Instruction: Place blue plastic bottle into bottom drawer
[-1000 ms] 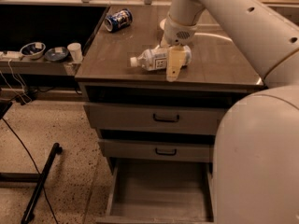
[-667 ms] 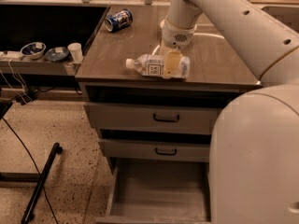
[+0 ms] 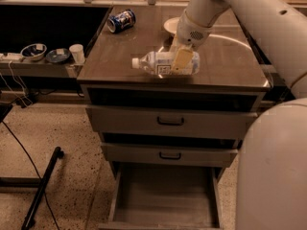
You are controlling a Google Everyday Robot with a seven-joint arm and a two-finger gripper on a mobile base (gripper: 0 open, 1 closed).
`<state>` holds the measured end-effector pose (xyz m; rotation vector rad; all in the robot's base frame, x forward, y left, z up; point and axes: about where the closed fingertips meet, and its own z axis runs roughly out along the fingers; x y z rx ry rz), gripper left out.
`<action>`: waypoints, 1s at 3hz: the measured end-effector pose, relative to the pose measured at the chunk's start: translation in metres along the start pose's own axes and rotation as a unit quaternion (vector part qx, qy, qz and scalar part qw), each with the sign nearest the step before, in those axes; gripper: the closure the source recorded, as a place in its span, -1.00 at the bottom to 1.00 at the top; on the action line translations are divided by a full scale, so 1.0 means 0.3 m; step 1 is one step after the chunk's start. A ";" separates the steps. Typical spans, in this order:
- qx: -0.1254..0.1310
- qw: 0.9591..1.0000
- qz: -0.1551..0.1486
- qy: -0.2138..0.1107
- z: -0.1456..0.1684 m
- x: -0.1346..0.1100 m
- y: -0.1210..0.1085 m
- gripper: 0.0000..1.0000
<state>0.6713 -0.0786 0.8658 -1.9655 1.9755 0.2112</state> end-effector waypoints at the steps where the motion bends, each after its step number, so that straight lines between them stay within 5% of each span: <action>1: 0.012 0.999 0.018 -0.050 -0.084 0.007 0.051 1.00; 2: 0.049 0.988 0.024 -0.146 -0.262 -0.024 0.190 1.00; 3: 0.058 0.982 0.053 -0.169 -0.251 0.020 0.232 1.00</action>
Offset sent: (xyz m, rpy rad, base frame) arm -0.1860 -0.1458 0.0718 0.5307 -0.1415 -0.2587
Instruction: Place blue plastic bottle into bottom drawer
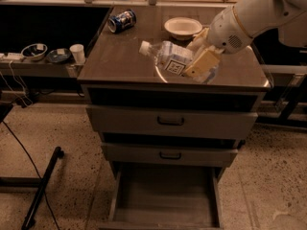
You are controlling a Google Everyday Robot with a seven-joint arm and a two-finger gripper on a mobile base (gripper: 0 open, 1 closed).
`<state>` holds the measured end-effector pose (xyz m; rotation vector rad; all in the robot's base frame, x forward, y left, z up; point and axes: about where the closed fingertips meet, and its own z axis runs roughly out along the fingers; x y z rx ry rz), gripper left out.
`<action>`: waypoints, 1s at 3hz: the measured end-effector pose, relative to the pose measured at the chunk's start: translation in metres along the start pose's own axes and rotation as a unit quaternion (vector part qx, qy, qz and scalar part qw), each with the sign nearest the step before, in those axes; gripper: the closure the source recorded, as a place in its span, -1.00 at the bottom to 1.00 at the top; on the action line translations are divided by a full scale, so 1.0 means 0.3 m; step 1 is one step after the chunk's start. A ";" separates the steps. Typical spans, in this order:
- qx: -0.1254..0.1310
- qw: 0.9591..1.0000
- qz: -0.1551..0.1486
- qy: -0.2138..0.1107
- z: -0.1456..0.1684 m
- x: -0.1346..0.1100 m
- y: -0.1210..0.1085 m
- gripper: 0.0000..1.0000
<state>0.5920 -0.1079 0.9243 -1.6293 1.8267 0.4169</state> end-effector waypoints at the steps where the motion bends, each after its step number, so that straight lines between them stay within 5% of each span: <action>1: 0.001 1.000 0.002 0.000 0.005 0.011 0.006 1.00; 3: 0.011 0.998 0.019 -0.053 0.131 0.161 0.237 1.00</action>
Offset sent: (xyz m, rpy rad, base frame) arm -0.0864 -0.0020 -0.1205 0.1813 0.0083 -0.0769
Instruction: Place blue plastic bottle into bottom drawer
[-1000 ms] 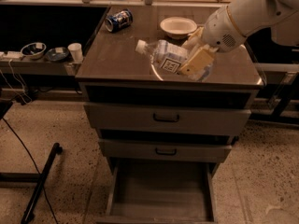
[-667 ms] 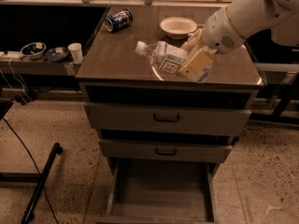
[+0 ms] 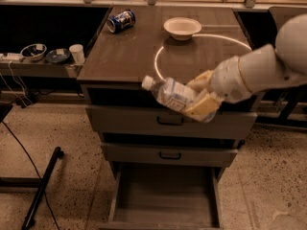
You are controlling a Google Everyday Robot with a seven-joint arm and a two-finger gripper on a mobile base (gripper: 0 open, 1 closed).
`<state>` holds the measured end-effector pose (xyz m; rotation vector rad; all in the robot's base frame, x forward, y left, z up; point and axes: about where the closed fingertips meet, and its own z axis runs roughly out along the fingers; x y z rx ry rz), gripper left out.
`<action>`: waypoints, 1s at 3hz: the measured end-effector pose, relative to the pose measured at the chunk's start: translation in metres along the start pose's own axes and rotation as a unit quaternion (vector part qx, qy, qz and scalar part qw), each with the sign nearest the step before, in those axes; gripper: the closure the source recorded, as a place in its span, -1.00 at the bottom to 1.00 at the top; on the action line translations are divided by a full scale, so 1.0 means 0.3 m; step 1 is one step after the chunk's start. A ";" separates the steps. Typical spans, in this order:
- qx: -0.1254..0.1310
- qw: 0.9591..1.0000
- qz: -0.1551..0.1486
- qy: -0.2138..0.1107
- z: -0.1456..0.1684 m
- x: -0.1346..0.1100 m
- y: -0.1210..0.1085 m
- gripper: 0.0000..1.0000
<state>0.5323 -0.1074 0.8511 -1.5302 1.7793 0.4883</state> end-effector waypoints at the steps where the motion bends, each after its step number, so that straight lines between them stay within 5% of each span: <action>1: -0.021 1.000 0.017 0.015 0.043 0.096 0.094 1.00; 2: -0.020 0.999 0.016 0.019 0.048 0.096 0.095 1.00; 3: -0.023 0.995 0.001 0.099 0.226 0.360 0.143 1.00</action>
Offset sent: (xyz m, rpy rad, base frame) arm -0.0228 -0.0071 -0.0362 -0.0400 0.0517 -0.0145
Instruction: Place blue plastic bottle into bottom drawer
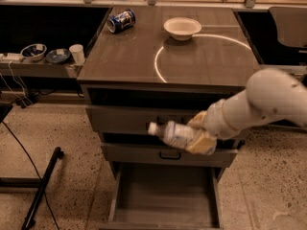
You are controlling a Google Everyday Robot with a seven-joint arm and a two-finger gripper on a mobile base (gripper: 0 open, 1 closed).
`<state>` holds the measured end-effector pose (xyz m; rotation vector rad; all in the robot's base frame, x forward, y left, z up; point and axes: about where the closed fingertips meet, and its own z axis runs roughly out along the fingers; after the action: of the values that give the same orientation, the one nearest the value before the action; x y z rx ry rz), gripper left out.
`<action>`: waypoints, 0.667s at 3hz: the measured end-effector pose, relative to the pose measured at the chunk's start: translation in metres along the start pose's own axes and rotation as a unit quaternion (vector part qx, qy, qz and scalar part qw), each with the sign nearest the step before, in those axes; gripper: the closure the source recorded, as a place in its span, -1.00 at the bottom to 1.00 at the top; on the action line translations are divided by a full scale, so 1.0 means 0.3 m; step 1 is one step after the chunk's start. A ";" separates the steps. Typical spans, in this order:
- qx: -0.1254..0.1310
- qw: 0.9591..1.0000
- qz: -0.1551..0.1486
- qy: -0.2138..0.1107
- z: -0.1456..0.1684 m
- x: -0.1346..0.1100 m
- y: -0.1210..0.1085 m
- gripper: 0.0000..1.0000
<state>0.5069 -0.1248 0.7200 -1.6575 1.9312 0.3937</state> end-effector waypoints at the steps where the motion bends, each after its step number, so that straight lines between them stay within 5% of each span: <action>1: -0.044 0.996 -0.037 0.075 0.254 0.238 0.075 1.00; 2: -0.047 0.996 -0.035 0.068 0.249 0.242 0.082 1.00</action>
Offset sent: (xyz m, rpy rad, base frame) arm -0.0086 -0.0068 -0.0859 -0.1135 0.0549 0.0631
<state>0.4938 -0.1372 0.6145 -1.8512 1.9718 0.3572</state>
